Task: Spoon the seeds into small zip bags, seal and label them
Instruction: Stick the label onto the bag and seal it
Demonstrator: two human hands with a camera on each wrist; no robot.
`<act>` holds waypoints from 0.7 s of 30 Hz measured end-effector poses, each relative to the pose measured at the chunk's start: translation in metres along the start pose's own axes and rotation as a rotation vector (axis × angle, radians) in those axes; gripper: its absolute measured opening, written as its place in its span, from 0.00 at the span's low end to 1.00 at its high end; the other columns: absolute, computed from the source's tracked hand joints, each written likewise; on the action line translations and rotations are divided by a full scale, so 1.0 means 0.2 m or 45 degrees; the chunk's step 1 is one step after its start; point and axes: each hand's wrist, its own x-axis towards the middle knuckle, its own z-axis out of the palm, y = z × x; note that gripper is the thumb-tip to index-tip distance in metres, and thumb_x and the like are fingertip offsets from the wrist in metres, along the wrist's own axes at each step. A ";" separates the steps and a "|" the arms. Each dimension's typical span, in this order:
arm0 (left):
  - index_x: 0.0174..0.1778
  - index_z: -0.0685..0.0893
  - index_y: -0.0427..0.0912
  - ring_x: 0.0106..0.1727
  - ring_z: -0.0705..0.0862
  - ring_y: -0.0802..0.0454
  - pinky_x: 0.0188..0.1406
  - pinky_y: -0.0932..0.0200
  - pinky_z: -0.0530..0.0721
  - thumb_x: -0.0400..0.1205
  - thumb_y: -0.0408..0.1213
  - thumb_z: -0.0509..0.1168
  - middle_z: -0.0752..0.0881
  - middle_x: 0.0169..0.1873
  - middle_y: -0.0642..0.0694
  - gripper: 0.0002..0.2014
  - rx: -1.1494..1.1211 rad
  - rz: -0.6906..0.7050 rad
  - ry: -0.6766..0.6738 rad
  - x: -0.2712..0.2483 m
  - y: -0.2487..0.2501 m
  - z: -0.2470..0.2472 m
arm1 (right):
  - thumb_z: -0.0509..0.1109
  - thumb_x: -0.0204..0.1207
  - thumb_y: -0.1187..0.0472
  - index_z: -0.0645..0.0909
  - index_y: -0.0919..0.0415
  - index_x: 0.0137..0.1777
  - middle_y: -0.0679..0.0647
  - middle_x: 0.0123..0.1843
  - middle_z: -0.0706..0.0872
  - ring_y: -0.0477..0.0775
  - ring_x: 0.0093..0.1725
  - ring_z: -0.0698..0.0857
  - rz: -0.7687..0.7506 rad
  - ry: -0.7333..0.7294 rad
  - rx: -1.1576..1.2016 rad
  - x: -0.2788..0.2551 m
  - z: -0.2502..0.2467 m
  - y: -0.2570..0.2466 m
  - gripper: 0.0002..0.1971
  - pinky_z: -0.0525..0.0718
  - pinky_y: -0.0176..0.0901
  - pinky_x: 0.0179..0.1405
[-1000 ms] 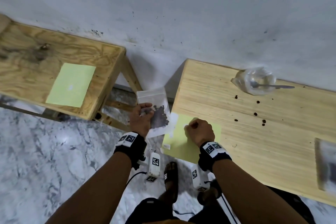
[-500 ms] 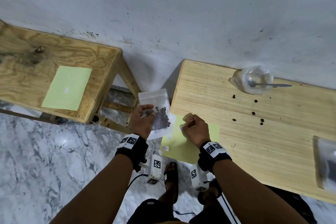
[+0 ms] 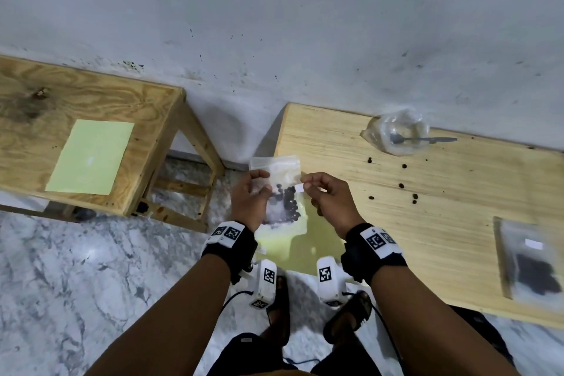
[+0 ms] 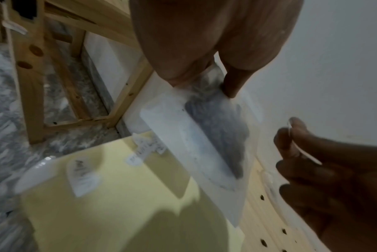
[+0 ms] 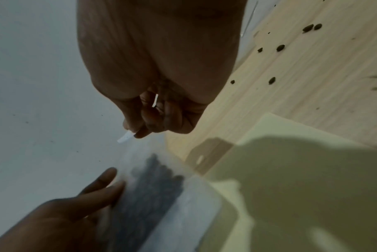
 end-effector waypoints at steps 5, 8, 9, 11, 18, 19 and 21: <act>0.52 0.83 0.40 0.23 0.79 0.67 0.21 0.68 0.78 0.72 0.13 0.66 0.83 0.46 0.46 0.20 -0.017 -0.015 -0.129 -0.07 0.07 0.15 | 0.74 0.76 0.72 0.87 0.57 0.53 0.49 0.35 0.87 0.44 0.37 0.87 -0.105 0.184 -0.043 -0.02 -0.01 -0.07 0.11 0.82 0.33 0.40; 0.51 0.84 0.42 0.29 0.79 0.73 0.27 0.72 0.78 0.70 0.14 0.66 0.84 0.47 0.48 0.20 0.022 0.022 -0.183 -0.10 0.08 0.21 | 0.80 0.70 0.68 0.86 0.53 0.52 0.52 0.39 0.91 0.45 0.36 0.88 -0.109 0.301 -0.085 -0.04 -0.03 -0.07 0.14 0.84 0.36 0.39; 0.51 0.84 0.43 0.29 0.80 0.69 0.27 0.69 0.79 0.70 0.15 0.67 0.85 0.47 0.47 0.20 0.024 0.030 -0.197 -0.12 0.09 0.23 | 0.81 0.69 0.66 0.85 0.50 0.51 0.51 0.39 0.92 0.44 0.35 0.87 -0.122 0.340 -0.119 -0.05 -0.04 -0.06 0.15 0.83 0.36 0.39; 0.52 0.84 0.43 0.26 0.79 0.58 0.23 0.63 0.77 0.71 0.15 0.65 0.86 0.43 0.45 0.20 0.029 0.026 -0.226 -0.15 0.09 0.26 | 0.82 0.67 0.64 0.84 0.45 0.48 0.48 0.37 0.91 0.41 0.33 0.86 -0.139 0.407 -0.198 -0.06 -0.06 -0.05 0.16 0.82 0.36 0.39; 0.51 0.84 0.48 0.32 0.79 0.51 0.32 0.57 0.78 0.71 0.18 0.64 0.85 0.43 0.47 0.21 0.039 0.064 -0.281 -0.21 0.06 0.33 | 0.83 0.66 0.55 0.78 0.42 0.54 0.40 0.42 0.87 0.43 0.35 0.85 -0.153 0.564 -0.446 -0.15 -0.10 -0.03 0.20 0.80 0.42 0.39; 0.50 0.84 0.49 0.36 0.80 0.51 0.35 0.57 0.78 0.72 0.20 0.65 0.85 0.44 0.49 0.20 0.033 0.049 -0.269 -0.21 0.06 0.33 | 0.84 0.65 0.54 0.77 0.42 0.55 0.40 0.46 0.85 0.42 0.40 0.84 -0.167 0.596 -0.457 -0.16 -0.11 -0.03 0.23 0.78 0.40 0.40; 0.48 0.85 0.49 0.41 0.81 0.52 0.41 0.57 0.79 0.75 0.26 0.69 0.86 0.46 0.51 0.13 0.011 0.038 -0.242 -0.22 0.04 0.33 | 0.87 0.61 0.51 0.76 0.44 0.59 0.40 0.53 0.81 0.40 0.49 0.81 -0.154 0.624 -0.434 -0.17 -0.14 -0.02 0.29 0.75 0.36 0.41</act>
